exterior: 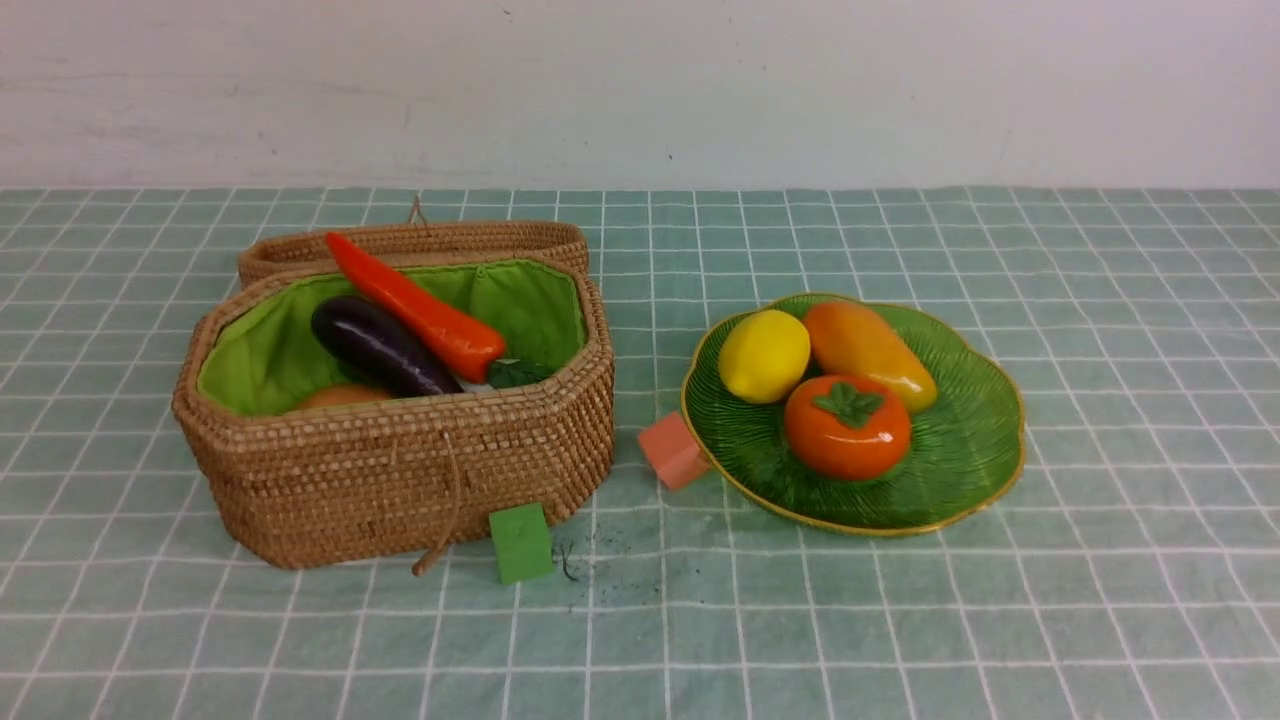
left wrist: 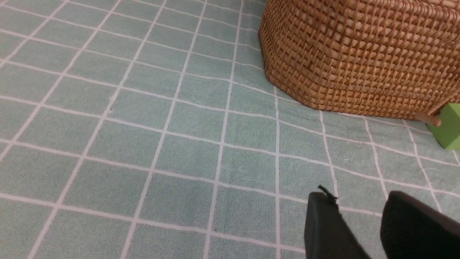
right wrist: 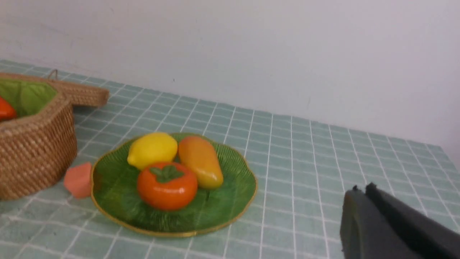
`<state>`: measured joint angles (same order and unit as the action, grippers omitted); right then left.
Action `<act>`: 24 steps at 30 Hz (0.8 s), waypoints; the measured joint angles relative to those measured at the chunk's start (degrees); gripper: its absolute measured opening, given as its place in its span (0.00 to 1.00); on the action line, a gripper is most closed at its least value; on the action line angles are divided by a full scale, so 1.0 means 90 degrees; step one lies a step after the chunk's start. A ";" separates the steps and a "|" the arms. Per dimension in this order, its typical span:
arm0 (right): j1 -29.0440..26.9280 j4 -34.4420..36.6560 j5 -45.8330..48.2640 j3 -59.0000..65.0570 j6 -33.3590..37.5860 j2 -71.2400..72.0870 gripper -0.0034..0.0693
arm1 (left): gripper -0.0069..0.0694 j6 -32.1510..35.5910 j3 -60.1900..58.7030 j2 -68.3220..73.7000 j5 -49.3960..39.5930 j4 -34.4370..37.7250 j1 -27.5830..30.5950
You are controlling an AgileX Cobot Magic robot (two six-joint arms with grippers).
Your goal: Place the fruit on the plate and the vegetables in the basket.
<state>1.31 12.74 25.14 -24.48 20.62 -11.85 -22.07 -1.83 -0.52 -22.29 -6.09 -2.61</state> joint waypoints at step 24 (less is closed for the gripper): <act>-0.0080 0.0172 -0.0221 0.2809 -0.0237 0.1387 0.08 | 0.40 0.0000 0.0000 0.0000 0.0000 0.0000 0.0000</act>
<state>0.59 14.29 23.15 0.81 18.49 0.64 -22.07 -1.83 -0.52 -22.29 -6.09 -2.61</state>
